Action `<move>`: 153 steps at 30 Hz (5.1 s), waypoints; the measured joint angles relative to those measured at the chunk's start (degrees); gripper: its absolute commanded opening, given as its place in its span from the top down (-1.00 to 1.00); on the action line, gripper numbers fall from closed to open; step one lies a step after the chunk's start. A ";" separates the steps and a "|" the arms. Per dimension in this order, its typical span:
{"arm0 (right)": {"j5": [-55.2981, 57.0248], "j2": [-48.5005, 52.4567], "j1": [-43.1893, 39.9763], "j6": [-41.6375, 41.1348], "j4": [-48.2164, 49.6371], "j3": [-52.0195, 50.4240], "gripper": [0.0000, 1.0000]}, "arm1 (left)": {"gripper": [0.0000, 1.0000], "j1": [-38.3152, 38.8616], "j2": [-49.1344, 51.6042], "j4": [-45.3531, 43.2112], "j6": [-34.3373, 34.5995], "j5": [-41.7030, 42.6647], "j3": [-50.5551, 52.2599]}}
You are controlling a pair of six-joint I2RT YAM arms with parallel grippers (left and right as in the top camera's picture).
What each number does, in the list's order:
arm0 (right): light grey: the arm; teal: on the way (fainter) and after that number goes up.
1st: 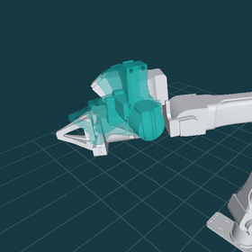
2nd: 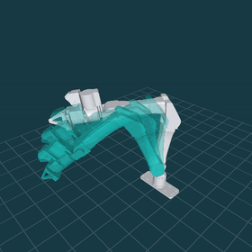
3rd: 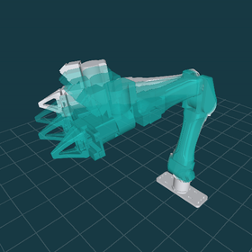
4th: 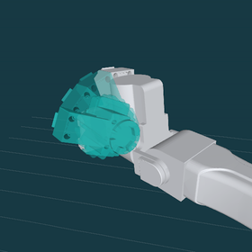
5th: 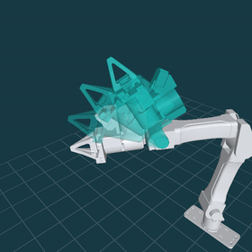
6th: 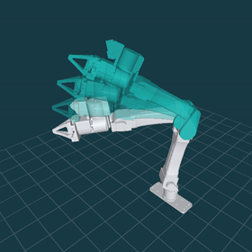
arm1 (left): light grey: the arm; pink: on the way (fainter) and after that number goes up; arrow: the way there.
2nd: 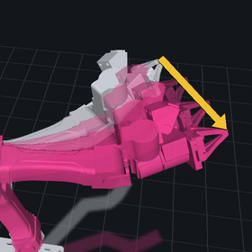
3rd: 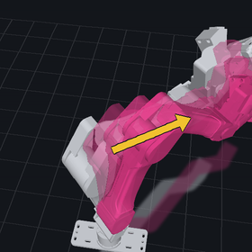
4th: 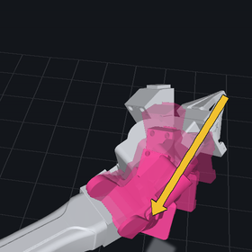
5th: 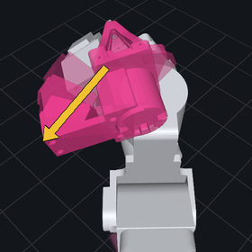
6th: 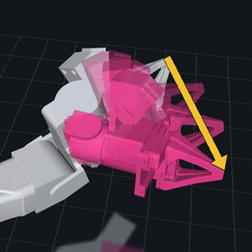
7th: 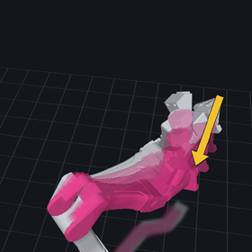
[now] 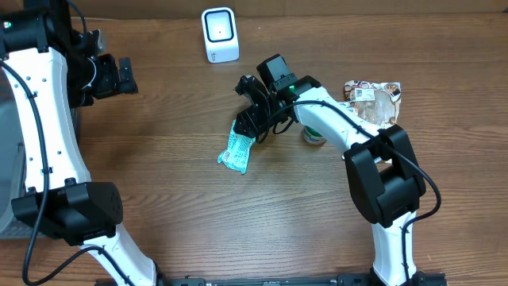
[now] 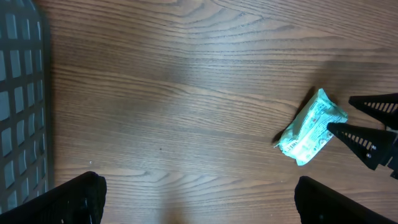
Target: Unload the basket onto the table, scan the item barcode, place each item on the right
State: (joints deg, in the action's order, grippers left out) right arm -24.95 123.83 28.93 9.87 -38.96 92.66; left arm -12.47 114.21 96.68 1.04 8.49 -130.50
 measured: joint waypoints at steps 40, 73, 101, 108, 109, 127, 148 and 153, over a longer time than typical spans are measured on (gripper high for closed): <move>5.05 1.79 -0.02 -43.52 -12.33 2.23 -0.09 | -0.99 0.00 0.00 0.00 -0.02 0.00 0.00; -1.33 1.79 -3.65 -14.01 -13.27 0.90 0.10 | -0.99 0.00 0.00 0.00 0.00 0.00 0.00; -26.69 8.26 -3.50 -15.85 -10.49 0.59 0.92 | -1.00 0.00 0.00 0.00 0.00 0.00 0.00; -24.70 -0.17 -6.16 -16.20 -16.13 2.84 0.92 | -0.99 0.00 0.00 0.00 -0.02 -0.02 0.00; -24.55 -2.86 -6.71 -16.24 -17.27 3.63 0.92 | -0.99 0.00 0.00 0.00 -0.02 -0.02 0.00; -20.35 -23.32 -13.51 -15.39 -34.18 8.15 0.92 | -0.99 0.00 0.00 0.00 0.00 -0.02 0.00; 5.57 -16.35 -9.11 -18.99 -30.62 32.33 0.92 | -0.99 0.00 0.00 0.00 -0.02 0.00 0.00; 29.11 -11.65 -1.49 -13.97 -12.09 35.01 0.92 | -0.99 0.00 0.00 0.00 0.00 0.00 0.00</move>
State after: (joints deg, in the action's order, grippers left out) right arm 4.16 112.18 27.44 -4.10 -51.05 127.68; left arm -12.47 114.21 96.68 1.04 8.49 -130.50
